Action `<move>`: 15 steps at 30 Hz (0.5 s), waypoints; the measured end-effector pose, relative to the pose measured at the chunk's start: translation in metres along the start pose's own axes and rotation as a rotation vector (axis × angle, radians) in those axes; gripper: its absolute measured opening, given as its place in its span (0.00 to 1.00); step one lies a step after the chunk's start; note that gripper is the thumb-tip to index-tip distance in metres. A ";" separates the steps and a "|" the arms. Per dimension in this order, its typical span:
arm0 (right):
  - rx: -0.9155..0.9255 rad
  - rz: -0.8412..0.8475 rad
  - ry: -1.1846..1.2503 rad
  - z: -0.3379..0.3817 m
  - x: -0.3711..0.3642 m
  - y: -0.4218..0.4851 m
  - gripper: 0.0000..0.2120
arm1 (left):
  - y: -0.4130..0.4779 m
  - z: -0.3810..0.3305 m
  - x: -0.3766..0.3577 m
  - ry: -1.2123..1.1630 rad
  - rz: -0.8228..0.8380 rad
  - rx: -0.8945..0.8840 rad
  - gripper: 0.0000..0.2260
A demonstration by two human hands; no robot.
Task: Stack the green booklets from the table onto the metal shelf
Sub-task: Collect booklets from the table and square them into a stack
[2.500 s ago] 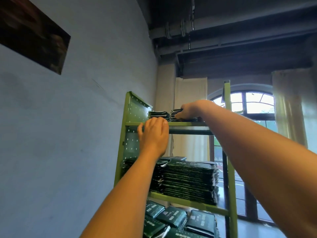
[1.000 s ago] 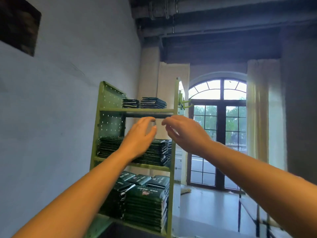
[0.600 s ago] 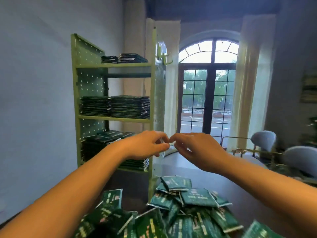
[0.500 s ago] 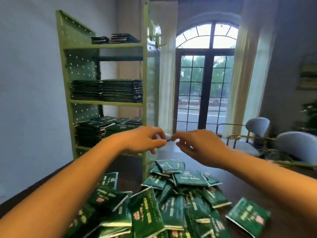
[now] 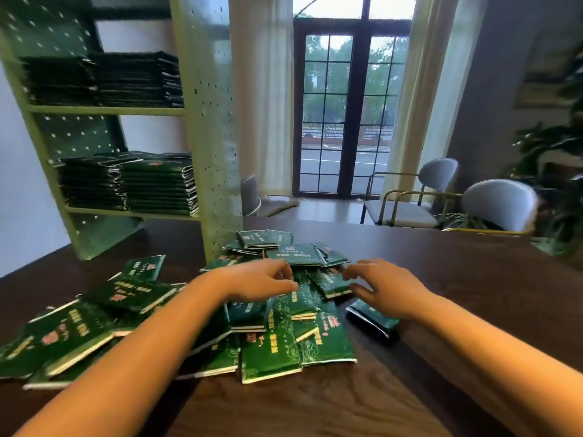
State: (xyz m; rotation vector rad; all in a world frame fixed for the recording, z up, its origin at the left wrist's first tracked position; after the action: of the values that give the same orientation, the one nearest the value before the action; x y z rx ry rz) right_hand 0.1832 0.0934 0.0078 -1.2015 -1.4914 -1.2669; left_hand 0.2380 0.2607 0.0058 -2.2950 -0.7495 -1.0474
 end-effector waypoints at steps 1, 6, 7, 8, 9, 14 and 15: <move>-0.027 0.031 -0.006 -0.011 -0.012 -0.004 0.15 | 0.009 -0.002 -0.013 -0.001 -0.008 0.010 0.21; -0.232 0.219 0.061 -0.052 -0.054 -0.018 0.26 | 0.044 0.005 -0.040 0.080 -0.220 0.057 0.25; -0.255 0.235 0.106 -0.059 -0.060 -0.020 0.28 | 0.050 0.004 -0.045 0.110 -0.251 0.060 0.25; -0.275 0.255 0.152 -0.065 -0.066 -0.023 0.31 | 0.057 0.001 -0.048 0.138 -0.280 0.057 0.23; -0.285 0.258 0.185 -0.068 -0.069 -0.024 0.32 | 0.062 -0.001 -0.050 0.146 -0.310 0.055 0.21; -0.334 0.183 0.255 -0.079 -0.074 -0.030 0.37 | 0.081 -0.017 -0.058 0.052 -0.418 0.005 0.11; -0.337 0.165 0.268 -0.081 -0.075 -0.031 0.37 | 0.084 -0.019 -0.060 0.047 -0.425 -0.005 0.10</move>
State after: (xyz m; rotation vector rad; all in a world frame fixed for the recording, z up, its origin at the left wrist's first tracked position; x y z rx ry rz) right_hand 0.1695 0.0004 -0.0582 -1.2783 -0.9923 -1.5368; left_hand 0.2508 0.1717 -0.0487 -2.1552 -1.2510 -1.2790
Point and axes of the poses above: each hand's wrist, its own y-axis towards the middle knuckle, its own x-axis out of the back of the hand, z = x × y, the point moved 8 cm from there along y, towards the middle knuckle, and after that the axes turned 12 degrees about -y, right-handed, at the moved point
